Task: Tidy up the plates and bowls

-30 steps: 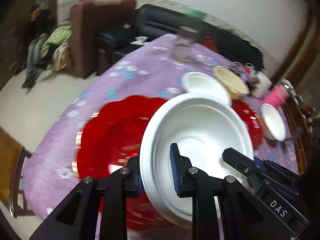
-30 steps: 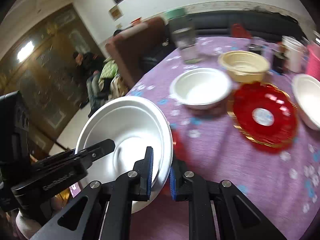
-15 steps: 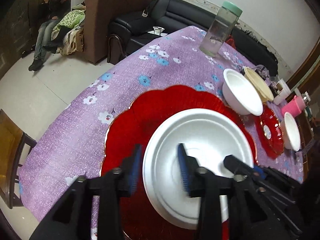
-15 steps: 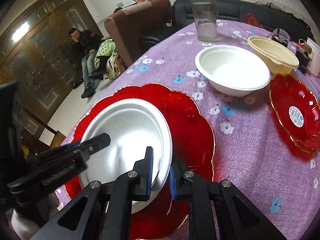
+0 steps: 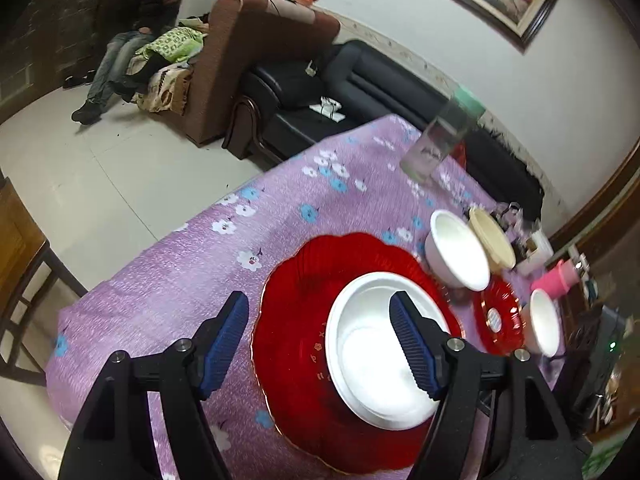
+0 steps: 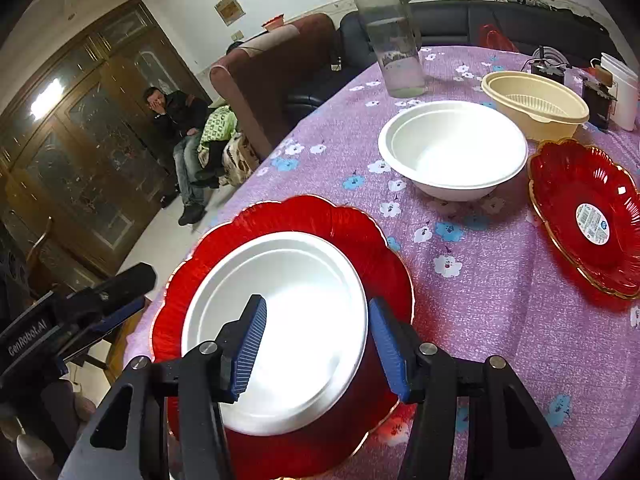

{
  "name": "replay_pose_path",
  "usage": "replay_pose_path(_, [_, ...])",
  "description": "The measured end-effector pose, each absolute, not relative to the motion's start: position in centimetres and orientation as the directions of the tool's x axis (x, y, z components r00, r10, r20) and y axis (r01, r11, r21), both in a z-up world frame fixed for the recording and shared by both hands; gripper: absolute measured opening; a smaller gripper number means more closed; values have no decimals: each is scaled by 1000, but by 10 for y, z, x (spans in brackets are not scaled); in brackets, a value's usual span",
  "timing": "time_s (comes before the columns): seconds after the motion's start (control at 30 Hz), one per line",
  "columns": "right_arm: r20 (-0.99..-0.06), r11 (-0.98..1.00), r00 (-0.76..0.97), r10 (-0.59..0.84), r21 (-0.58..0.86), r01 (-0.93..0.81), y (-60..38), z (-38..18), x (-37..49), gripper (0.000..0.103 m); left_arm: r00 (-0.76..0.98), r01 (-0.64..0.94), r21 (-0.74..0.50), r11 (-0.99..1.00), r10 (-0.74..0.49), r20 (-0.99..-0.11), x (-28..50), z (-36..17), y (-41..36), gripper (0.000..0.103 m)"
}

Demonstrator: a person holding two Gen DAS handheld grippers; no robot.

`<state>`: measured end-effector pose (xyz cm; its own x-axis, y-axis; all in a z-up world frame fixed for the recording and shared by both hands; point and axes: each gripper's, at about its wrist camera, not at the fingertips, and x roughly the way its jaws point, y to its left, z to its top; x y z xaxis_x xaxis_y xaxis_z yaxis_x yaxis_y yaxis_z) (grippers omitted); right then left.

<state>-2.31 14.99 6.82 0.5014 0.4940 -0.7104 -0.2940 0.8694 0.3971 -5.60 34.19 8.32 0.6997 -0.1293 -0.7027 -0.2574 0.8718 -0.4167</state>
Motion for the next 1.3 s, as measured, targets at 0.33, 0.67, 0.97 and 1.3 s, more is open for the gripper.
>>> replay_pose_path(0.33, [-660, 899, 639, 396, 422, -121, 18, 93, -46, 58, 747, -148, -385, 911, -152, -647, -76, 114, 300, 81])
replay_pose_path(0.67, [-734, 897, 655, 178, 395, 199, -94, 65, -24, 57, 708, -21, -349, 937, -233, -667, -69, 113, 243, 81])
replay_pose_path(0.97, [-770, 899, 619, 152, 369, 237, -93, 47, 18, 26, 696, 14, -320, 947, -239, -677, -70, 111, 224, 81])
replay_pose_path(1.3, [-799, 906, 569, 195, 369, 208, -106, 48, -22, 13, 664, 106, -314, 944, -302, -684, -62, 111, 184, 81])
